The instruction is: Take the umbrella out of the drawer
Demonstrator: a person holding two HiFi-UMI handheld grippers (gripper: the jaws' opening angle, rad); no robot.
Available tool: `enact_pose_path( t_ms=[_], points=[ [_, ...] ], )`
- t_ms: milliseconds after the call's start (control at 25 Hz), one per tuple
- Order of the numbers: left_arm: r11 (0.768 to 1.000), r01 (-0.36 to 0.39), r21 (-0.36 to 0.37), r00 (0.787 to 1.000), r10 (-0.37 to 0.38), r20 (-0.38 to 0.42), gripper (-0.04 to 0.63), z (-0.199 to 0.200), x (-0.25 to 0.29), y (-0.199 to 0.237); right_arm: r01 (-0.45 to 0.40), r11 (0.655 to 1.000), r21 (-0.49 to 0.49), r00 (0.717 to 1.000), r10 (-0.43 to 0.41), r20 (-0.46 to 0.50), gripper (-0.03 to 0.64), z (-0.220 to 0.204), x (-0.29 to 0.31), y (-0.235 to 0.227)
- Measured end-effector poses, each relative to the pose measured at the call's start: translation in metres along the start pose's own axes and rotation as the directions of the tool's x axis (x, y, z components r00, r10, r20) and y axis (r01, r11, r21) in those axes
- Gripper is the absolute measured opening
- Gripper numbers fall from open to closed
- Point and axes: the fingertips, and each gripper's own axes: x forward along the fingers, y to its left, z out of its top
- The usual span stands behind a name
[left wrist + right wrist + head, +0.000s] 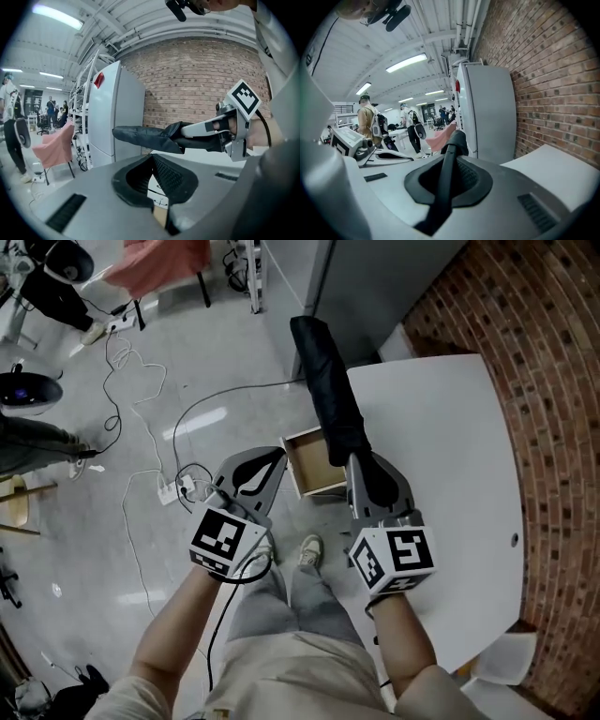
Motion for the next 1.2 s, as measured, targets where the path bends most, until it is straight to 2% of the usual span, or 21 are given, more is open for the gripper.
enact_pose_path(
  t_ms=[160, 520, 840, 1200],
  points=[
    [1.0, -0.003, 0.012, 0.999, 0.003, 0.04, 0.008, 0.043, -0.012, -0.01, -0.006, 1.0, -0.024, 0.999, 0.007, 0.049, 0.021, 0.042, -0.021, 0.0],
    [0.994, 0.002, 0.114, 0.99, -0.018, 0.142, 0.008, 0.123, -0.034, -0.031, 0.014, 0.998, -0.064, 0.984, -0.003, 0.177, 0.021, 0.12, -0.073, -0.003],
    [0.984, -0.002, 0.176, 0.973, -0.039, 0.226, 0.008, 0.179, -0.062, -0.057, 0.007, 0.995, -0.103, 0.975, 0.016, 0.222, 0.021, 0.155, -0.121, 0.004],
    [0.983, 0.024, 0.182, 0.964, -0.071, 0.256, 0.008, 0.201, -0.093, -0.089, -0.017, 0.989, -0.149, 0.967, 0.054, 0.25, 0.021, 0.171, -0.161, 0.019]
  ],
)
